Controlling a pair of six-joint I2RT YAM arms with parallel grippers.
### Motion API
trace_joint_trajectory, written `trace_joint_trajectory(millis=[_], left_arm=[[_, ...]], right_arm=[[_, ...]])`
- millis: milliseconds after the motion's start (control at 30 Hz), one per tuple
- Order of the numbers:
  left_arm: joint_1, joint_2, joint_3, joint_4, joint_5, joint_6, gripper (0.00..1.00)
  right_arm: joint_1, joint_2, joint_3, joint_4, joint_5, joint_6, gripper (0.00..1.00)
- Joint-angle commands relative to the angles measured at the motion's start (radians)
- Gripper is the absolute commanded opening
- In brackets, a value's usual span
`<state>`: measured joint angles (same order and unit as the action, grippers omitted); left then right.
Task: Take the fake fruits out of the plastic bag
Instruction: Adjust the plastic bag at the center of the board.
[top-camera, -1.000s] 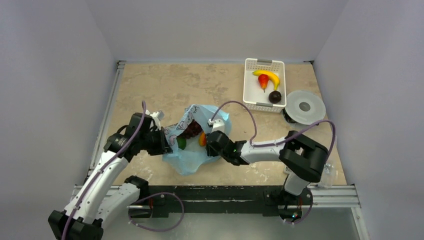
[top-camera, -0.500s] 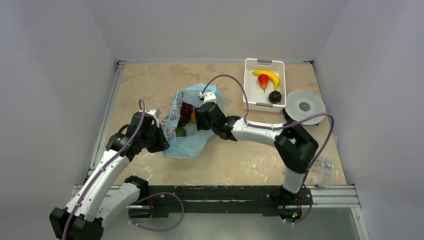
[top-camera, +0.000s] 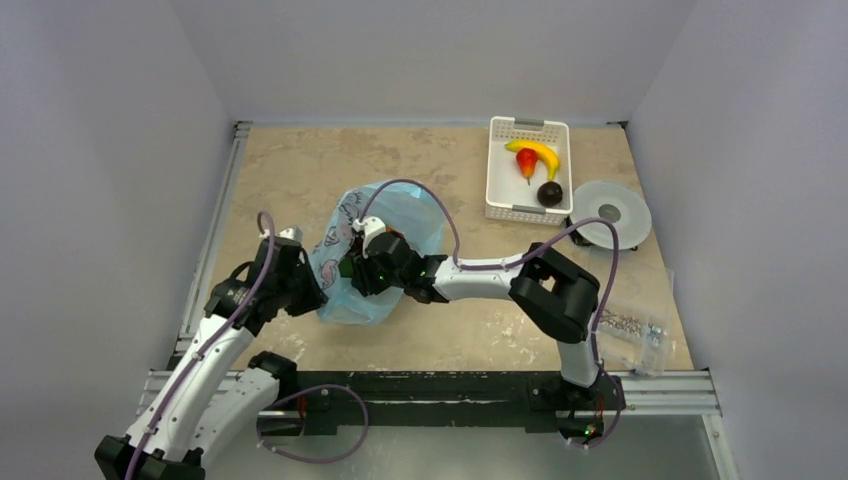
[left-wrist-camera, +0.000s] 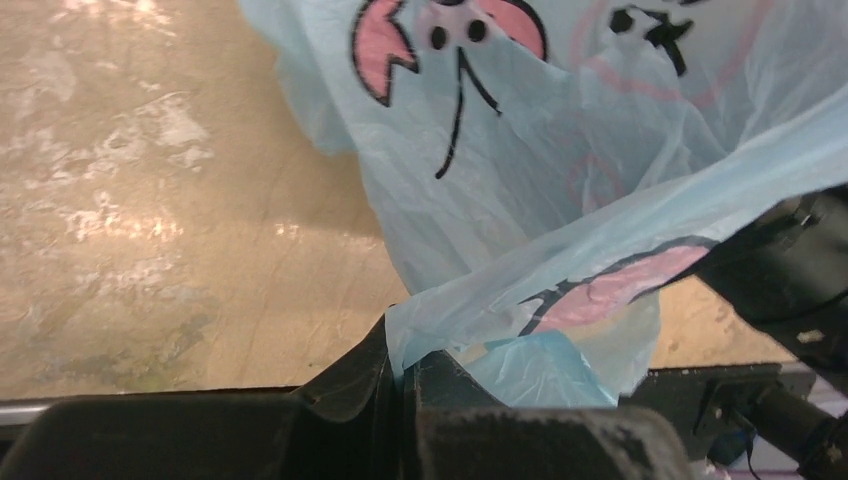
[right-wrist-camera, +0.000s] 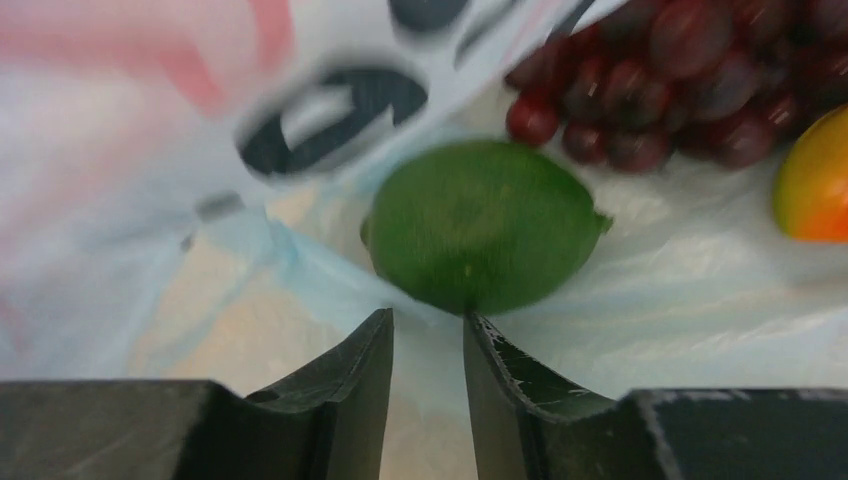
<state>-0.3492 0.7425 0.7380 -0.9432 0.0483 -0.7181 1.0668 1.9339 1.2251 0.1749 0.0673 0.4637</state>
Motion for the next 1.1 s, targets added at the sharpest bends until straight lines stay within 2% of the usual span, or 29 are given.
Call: trace_joint_trajectory(millis=[0,167,300,400,567,600,633,700,733,800,900,1000,1067], left_arm=[[-0.002,-0.016,-0.037,-0.059,-0.153,-0.120,0.00],[-0.002,-0.017,-0.080,-0.063,-0.227,-0.215,0.00],[-0.002,-0.005,-0.090,-0.093,-0.291,-0.265,0.00],[-0.003,-0.024,-0.094,-0.113,-0.328,-0.283,0.00],[-0.002,-0.070,-0.084,-0.084,-0.246,-0.224,0.00],[-0.002,-0.076,-0.071,-0.098,-0.226,-0.225,0.05],[-0.003,-0.077,-0.054,-0.119,-0.222,-0.230,0.16],[-0.002,-0.073,-0.011,-0.166,-0.232,-0.237,0.49],[-0.002,-0.072,0.021,-0.189,-0.242,-0.233,0.60],[-0.002,-0.077,0.072,-0.220,-0.269,-0.208,0.76],[-0.002,-0.080,0.146,-0.206,-0.295,-0.099,0.88],[-0.002,-0.042,0.215,-0.152,-0.277,0.055,0.92],[-0.002,-0.005,0.243,-0.071,-0.204,0.192,0.95]], right_arm=[[0.056,-0.008,-0.068,0.112,-0.064,0.005,0.29],[0.061,0.017,-0.120,0.133,-0.032,0.010,0.25],[0.058,-0.017,-0.085,0.048,0.008,0.005,0.25],[0.045,-0.088,-0.082,0.007,0.050,0.035,0.32],[-0.004,-0.203,-0.104,-0.021,0.126,0.095,0.40],[-0.008,-0.218,-0.113,-0.018,0.144,0.104,0.40],[-0.010,-0.224,-0.117,-0.013,0.157,0.107,0.41],[-0.010,-0.228,-0.130,0.017,0.165,0.108,0.44],[-0.012,-0.225,-0.130,0.029,0.159,0.102,0.46],[-0.015,-0.212,-0.117,0.039,0.150,0.088,0.50],[-0.021,-0.182,-0.084,0.045,0.129,0.065,0.56],[-0.021,-0.146,-0.049,0.042,0.121,0.046,0.58],[-0.021,-0.125,-0.030,0.035,0.121,0.043,0.58]])
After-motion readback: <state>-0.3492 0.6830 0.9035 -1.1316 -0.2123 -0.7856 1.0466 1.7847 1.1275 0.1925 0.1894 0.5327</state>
